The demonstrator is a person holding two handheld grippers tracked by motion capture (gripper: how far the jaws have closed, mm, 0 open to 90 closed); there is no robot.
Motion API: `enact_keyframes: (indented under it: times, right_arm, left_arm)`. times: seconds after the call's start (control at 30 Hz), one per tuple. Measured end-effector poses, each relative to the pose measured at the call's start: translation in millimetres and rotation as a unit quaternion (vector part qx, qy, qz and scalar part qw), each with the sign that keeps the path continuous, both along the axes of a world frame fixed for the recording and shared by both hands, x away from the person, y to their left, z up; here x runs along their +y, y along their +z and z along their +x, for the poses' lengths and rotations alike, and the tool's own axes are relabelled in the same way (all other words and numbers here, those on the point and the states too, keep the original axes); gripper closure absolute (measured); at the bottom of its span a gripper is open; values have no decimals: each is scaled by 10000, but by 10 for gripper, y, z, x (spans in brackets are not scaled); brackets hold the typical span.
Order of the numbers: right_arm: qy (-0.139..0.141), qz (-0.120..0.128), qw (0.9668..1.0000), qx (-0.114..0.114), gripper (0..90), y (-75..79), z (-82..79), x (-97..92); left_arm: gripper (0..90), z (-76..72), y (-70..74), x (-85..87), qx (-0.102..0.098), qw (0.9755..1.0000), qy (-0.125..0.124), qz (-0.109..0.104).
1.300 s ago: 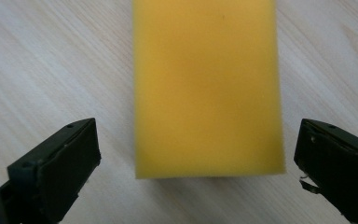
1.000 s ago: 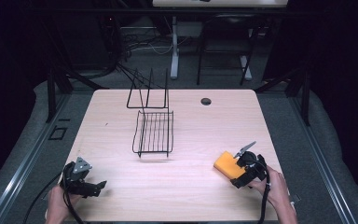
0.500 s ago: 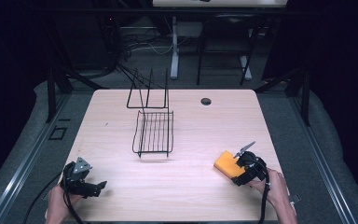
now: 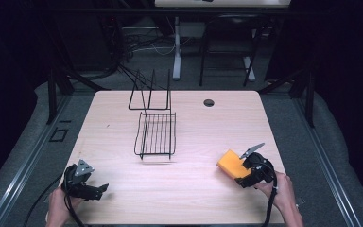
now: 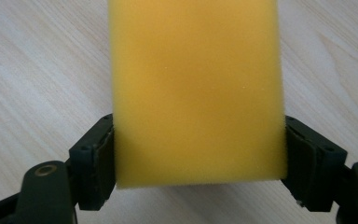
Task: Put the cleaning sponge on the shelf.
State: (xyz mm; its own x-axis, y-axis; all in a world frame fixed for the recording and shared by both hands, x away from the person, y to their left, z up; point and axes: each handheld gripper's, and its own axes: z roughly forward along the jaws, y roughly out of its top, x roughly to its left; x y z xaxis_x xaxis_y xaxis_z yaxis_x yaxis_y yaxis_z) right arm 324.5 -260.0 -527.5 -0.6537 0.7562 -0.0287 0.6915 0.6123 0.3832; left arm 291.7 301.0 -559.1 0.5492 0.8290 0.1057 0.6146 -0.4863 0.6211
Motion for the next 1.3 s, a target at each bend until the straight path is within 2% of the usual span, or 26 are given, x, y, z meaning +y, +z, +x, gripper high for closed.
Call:
enact_keyframes:
  times: [0.47,0.5,0.63,1.1,1.3]
  right_arm:
    - [-12,-41,9999,-118,222,105,-34,40]
    - [-12,54,9999,-136,222,107,-40,52]
    - [60,-12,9998,-168,221,159,-45,77]
    - [98,139,9995,-272,222,247,-57,201]
    - [162,120,9995,-256,222,298,-53,247]
  left_arm:
    - [0,7,-21,-23,48,10000,-49,38]
    - [0,7,-22,-22,47,10000,-46,31]
    - [0,8,-20,-20,37,10000,-54,40]
    - [0,4,-18,-28,71,9999,-99,37]
    - [0,6,-23,-20,65,9999,-82,20]
